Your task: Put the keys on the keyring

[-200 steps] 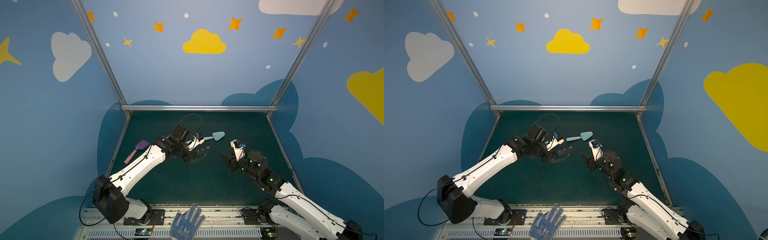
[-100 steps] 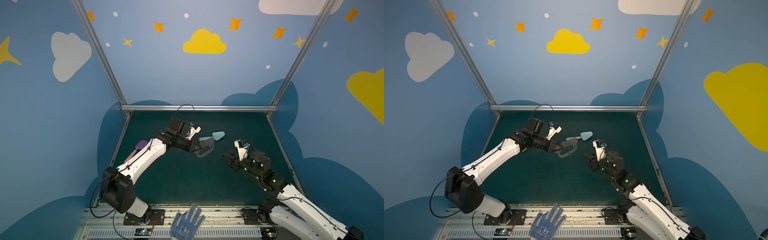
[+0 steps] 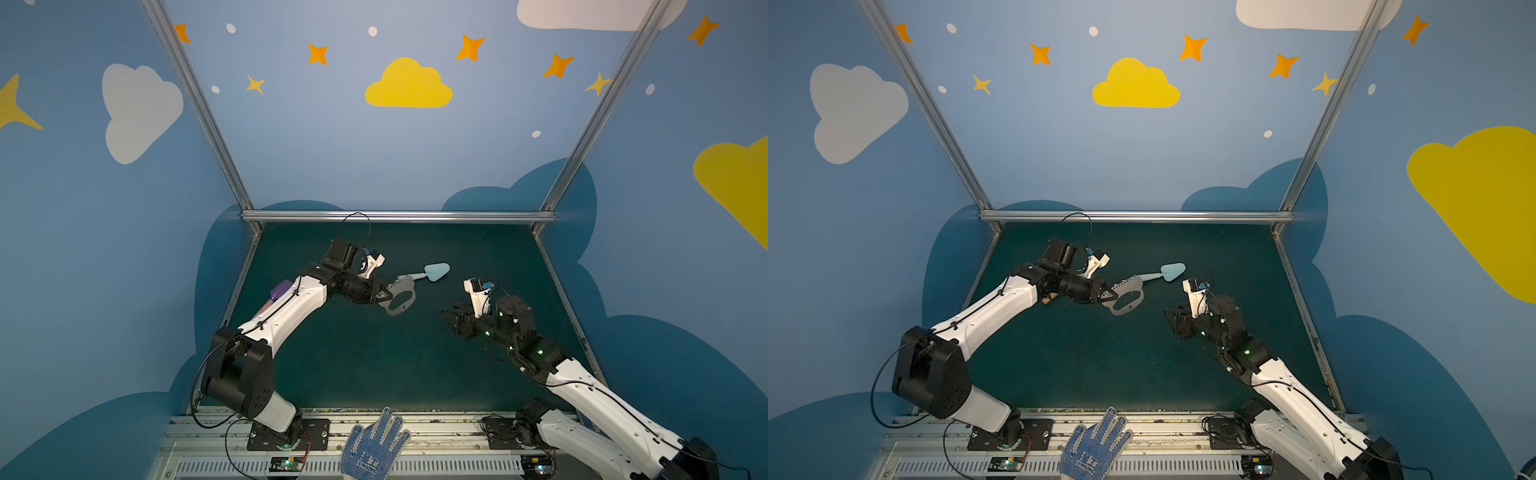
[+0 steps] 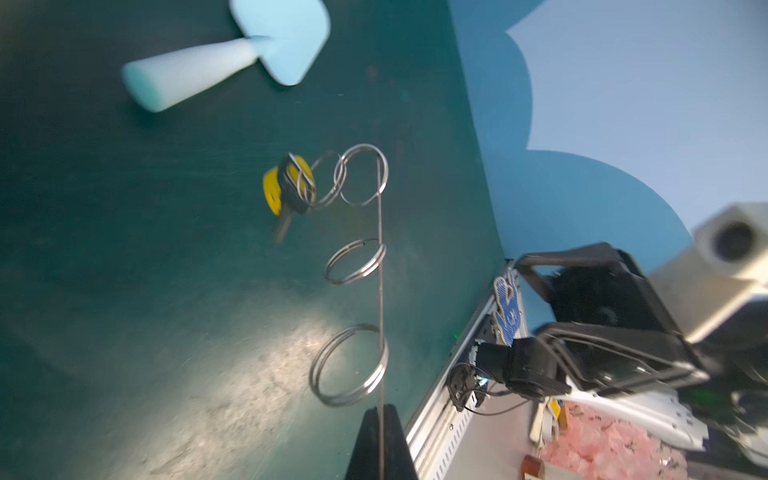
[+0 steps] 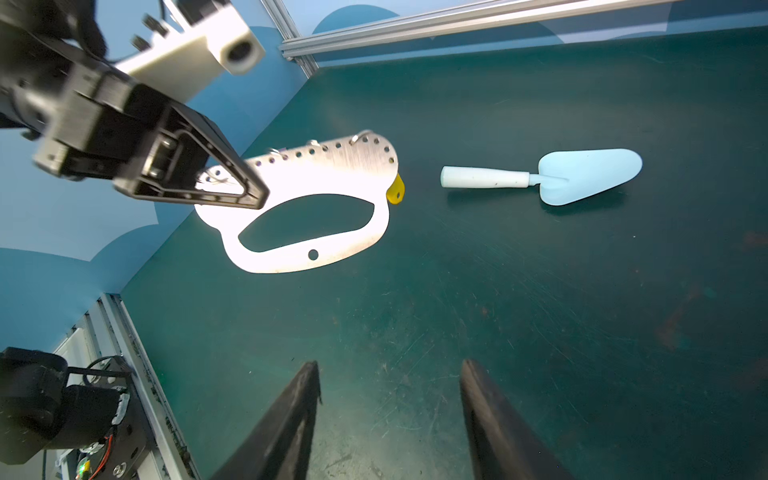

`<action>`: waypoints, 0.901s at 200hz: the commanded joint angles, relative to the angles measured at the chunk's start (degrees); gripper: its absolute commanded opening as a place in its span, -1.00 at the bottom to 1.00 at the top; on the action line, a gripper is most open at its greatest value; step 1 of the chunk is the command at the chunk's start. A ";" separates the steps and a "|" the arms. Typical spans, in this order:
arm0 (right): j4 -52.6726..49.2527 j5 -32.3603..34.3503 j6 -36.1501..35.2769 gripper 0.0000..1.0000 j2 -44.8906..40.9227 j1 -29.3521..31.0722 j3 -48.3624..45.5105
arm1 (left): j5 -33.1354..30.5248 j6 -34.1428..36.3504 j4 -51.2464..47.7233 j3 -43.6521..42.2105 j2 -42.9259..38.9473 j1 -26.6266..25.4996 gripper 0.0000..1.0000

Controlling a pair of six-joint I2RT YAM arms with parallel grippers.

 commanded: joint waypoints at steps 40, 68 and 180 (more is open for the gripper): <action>0.14 1.25 0.03 0.14 -3.81 -0.60 -1.21 | -8.94 -1.38 4.58 -4.04 -0.54 5.70 -0.93; 0.96 1.16 0.51 0.14 -3.82 -0.62 -1.79 | -8.51 -5.73 11.55 -8.64 1.39 5.54 -0.93; 0.51 1.80 0.38 0.14 -5.06 -0.80 -2.37 | -5.56 -19.53 31.64 -19.52 5.00 -5.20 -0.93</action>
